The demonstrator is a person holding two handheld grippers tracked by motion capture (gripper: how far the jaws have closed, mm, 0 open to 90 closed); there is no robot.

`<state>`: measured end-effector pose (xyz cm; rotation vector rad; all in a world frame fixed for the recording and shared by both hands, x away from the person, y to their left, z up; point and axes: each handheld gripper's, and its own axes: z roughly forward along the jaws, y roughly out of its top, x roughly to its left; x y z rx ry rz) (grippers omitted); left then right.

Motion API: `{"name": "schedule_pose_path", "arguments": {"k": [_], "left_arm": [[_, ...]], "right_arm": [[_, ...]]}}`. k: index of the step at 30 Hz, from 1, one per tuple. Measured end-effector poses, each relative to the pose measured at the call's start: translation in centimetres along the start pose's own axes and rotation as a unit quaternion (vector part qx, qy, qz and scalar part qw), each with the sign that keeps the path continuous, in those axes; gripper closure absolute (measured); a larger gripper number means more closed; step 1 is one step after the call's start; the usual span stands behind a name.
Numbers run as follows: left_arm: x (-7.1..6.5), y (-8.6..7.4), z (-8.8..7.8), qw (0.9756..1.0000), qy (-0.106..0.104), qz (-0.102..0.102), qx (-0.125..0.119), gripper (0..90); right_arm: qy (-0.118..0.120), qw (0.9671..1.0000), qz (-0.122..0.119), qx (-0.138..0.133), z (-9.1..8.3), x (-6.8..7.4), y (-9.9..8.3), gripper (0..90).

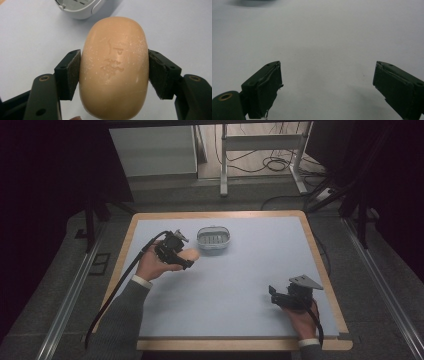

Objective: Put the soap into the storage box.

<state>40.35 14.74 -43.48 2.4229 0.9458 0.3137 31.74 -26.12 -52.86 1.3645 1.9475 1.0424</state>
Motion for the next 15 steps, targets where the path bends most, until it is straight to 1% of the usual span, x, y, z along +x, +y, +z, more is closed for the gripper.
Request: {"name": "schedule_pose_path", "arguments": {"k": [3, 6, 8, 9, 11, 14, 15], "left_arm": [[0.1, 0.4, 0.1, 1.0000, 0.000, -0.001, -0.003, 32.2], [0.3, 0.6, 0.2, 0.9999, -0.007, -0.006, -0.006, 32.2], [0.4, 0.8, 0.3, 1.0000, -0.003, -0.006, -0.006, 32.2], [0.5, 0.8, 0.3, 1.0000, -0.002, -0.003, -0.004, 32.2], [0.6, 1.0, 0.4, 0.9999, -0.005, -0.007, -0.007, 32.2], [0.7, 1.2, 0.4, 1.0000, -0.002, -0.004, -0.005, 32.2], [0.7, 1.3, 0.5, 0.9999, -0.003, -0.007, -0.008, 32.2]], "right_arm": [[0.000, 1.0000, 0.000, 0.000, 0.0, 0.0, 0.0, 8.7], [0.001, 1.0000, 0.000, 0.000, 0.0, 0.0, 0.0, 8.7], [0.001, 1.0000, 0.000, 0.000, 0.0, 0.0, 0.0, 8.7], [0.000, 1.0000, 0.000, 0.000, 0.0, 0.0, 0.0, 8.7], [0.000, 1.0000, 0.000, 0.000, 0.0, 0.0, 0.0, 8.7], [0.000, 1.0000, 0.000, 0.001, 0.0, 0.0, 0.0, 8.7], [0.000, 1.0000, 0.000, 0.001, 0.0, 0.0, 0.0, 8.7]]}}
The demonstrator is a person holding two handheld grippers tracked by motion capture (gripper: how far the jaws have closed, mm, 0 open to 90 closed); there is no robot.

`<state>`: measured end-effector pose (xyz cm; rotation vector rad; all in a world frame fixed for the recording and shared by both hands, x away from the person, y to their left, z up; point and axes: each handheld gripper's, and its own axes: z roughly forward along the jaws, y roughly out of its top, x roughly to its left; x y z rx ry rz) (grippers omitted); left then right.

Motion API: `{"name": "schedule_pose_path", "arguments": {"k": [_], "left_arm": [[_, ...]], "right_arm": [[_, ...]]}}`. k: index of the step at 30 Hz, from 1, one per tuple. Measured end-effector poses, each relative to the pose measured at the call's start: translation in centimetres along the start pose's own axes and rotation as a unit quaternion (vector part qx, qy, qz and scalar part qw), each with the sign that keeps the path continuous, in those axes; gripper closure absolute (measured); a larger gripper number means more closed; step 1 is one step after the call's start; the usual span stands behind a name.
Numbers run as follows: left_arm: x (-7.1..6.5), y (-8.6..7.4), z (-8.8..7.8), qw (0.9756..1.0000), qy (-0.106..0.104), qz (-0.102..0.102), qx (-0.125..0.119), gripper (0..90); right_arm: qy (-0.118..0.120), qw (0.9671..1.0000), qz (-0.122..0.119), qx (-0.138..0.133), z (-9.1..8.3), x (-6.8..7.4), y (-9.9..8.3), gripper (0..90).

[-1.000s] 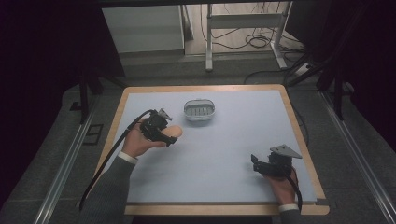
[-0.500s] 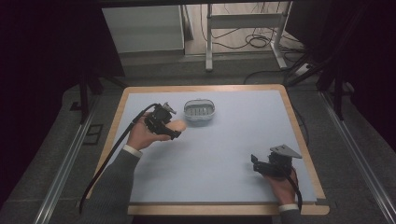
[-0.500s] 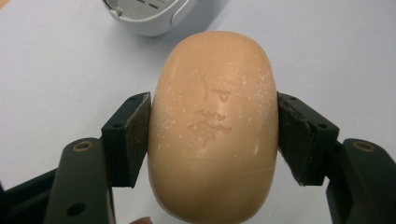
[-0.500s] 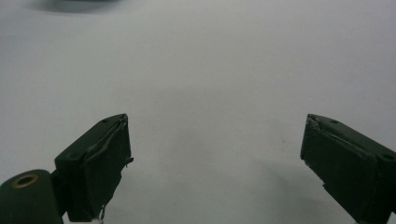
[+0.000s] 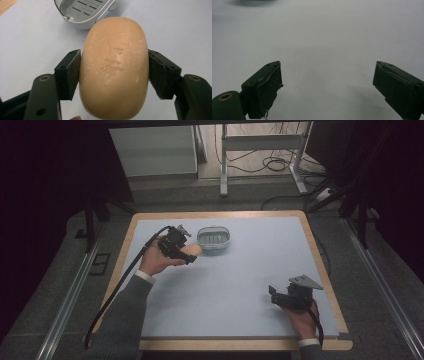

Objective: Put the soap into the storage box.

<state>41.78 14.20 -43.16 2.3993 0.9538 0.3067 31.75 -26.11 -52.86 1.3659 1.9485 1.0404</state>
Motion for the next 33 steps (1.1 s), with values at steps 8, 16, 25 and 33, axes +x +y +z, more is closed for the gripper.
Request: {"name": "schedule_pose_path", "arguments": {"k": [8, 16, 25, 33], "left_arm": [[0.1, 0.6, 0.3, 1.0000, -0.003, 0.002, -0.001, 32.3], [0.2, 1.6, 0.3, 1.0000, 0.000, 0.009, -0.001, 32.3], [0.7, 2.2, 1.1, 1.0000, -0.004, 0.007, 0.001, 32.3], [1.1, 3.0, 1.7, 1.0000, -0.008, 0.005, 0.002, 32.3]], "right_arm": [[0.000, 1.0000, 0.000, 0.000, 0.0, 0.0, 0.0, 8.7], [-0.001, 1.0000, -0.001, 0.000, 0.0, 0.0, 0.0, 8.7], [-0.001, 1.0000, 0.000, 0.000, 0.0, 0.0, 0.0, 8.7], [0.000, 1.0000, 0.001, -0.001, 0.0, 0.0, 0.0, 8.6]]}}
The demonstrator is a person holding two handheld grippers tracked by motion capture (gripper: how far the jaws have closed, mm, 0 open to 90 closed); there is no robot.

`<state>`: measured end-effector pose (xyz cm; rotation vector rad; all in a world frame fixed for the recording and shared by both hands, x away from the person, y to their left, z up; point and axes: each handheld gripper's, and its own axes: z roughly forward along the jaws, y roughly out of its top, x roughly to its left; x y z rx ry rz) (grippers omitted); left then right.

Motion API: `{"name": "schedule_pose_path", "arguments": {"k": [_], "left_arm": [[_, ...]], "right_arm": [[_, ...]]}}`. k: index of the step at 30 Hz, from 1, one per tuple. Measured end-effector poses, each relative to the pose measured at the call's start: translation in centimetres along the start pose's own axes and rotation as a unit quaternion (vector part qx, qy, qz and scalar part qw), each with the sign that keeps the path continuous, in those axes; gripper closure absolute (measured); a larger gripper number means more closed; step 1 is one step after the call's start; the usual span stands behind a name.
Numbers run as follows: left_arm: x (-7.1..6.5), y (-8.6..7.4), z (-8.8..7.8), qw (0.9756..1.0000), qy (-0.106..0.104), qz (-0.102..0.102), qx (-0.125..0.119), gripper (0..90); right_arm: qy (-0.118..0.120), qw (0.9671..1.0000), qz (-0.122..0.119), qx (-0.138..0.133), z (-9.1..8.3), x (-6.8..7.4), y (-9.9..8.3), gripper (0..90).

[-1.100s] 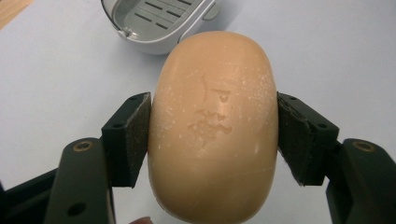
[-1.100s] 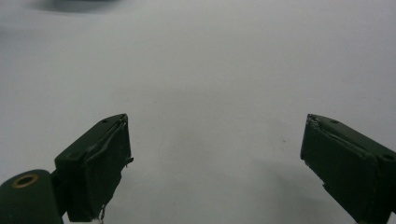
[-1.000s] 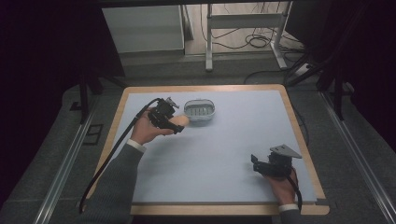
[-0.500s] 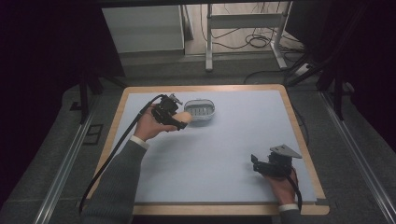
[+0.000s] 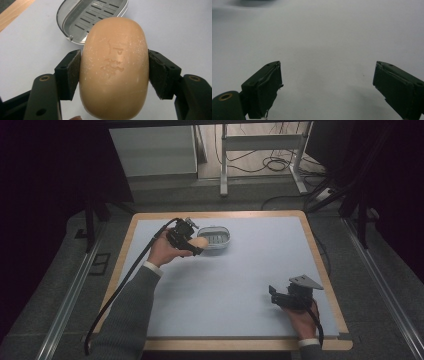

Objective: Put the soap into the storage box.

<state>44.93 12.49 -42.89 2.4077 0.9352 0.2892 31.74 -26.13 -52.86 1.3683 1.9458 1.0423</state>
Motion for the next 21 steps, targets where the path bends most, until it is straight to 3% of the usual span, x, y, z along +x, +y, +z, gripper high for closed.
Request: {"name": "schedule_pose_path", "arguments": {"k": [21], "left_arm": [[0.6, 2.3, 2.5, 0.9999, -0.005, 0.010, 0.010, 32.4]], "right_arm": [[0.001, 1.0000, 0.002, 0.000, 0.0, 0.0, 0.0, 8.6]]}}
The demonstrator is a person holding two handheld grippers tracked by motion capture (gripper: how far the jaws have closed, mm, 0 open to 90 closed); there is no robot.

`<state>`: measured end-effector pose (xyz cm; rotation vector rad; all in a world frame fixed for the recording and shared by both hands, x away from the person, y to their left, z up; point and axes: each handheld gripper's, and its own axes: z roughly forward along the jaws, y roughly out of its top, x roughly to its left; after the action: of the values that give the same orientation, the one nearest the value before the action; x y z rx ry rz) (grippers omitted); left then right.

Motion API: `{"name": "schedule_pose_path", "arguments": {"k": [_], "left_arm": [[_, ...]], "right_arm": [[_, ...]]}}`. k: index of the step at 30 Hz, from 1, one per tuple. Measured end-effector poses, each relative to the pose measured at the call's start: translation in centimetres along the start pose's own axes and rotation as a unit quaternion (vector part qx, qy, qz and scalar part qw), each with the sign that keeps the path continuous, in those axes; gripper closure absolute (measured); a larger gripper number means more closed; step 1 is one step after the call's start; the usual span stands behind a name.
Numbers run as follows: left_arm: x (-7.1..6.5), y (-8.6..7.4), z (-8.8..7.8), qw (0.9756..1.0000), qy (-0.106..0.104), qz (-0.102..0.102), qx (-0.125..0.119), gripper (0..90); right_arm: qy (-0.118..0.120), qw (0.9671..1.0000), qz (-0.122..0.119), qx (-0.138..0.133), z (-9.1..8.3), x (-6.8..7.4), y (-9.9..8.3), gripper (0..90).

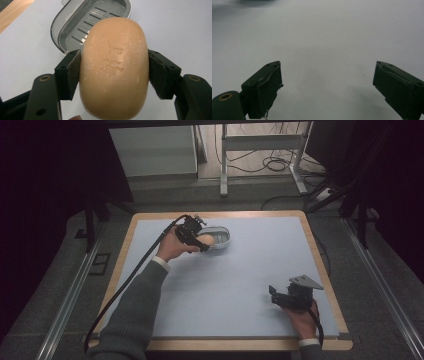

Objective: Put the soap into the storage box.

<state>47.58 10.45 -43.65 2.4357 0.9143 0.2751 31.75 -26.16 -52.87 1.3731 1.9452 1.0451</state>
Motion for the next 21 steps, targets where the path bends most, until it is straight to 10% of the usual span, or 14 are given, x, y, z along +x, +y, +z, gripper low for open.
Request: {"name": "schedule_pose_path", "arguments": {"k": [21], "left_arm": [[1.2, 2.4, 1.7, 1.0000, -0.007, -0.003, 0.004, 32.4]], "right_arm": [[0.002, 1.0000, 0.001, 0.001, 0.0, 0.0, 0.0, 8.7]]}}
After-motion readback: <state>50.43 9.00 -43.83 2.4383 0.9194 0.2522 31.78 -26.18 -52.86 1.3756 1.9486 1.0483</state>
